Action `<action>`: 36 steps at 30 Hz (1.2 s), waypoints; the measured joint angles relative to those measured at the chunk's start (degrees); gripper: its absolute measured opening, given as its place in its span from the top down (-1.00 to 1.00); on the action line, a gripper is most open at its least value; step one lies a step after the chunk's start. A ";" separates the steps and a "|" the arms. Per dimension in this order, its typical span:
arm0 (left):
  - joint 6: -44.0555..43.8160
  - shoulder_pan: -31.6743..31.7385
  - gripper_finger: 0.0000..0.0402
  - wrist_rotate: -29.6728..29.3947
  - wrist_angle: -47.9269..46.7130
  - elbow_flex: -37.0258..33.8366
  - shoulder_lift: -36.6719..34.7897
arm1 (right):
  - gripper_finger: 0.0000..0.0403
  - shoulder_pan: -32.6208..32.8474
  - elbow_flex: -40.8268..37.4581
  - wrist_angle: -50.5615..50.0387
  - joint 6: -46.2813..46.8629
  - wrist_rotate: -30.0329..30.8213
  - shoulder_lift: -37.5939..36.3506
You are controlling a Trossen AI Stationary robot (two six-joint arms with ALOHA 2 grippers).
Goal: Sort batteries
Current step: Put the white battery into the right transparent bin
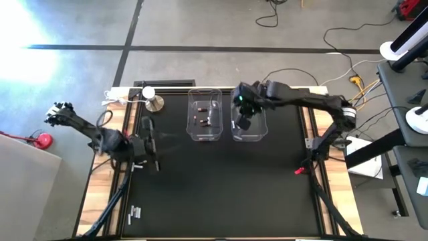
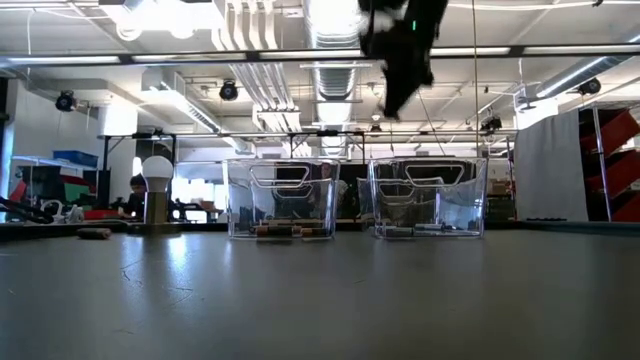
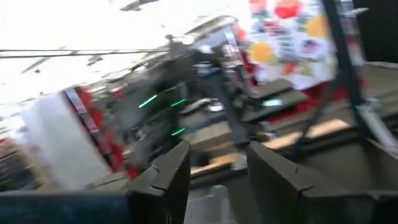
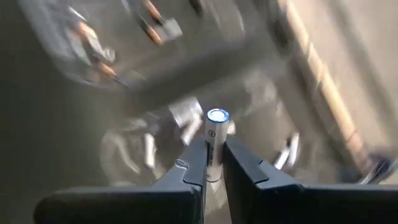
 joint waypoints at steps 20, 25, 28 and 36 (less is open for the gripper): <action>-2.23 -0.18 0.42 -7.04 2.13 -6.34 -1.87 | 0.86 -13.78 -8.67 3.83 8.04 -8.60 17.89; -2.85 -0.25 0.42 -5.68 1.10 -6.34 -1.79 | 0.84 -14.56 -8.92 3.87 9.40 -8.57 19.97; -2.81 -0.25 0.42 -5.66 1.05 -6.34 -1.81 | 0.80 -14.65 -9.02 4.01 9.41 -8.12 21.35; -7.89 -0.27 0.42 -5.64 -3.02 -6.30 -1.83 | 0.42 -14.62 -8.68 3.30 9.33 -8.25 19.52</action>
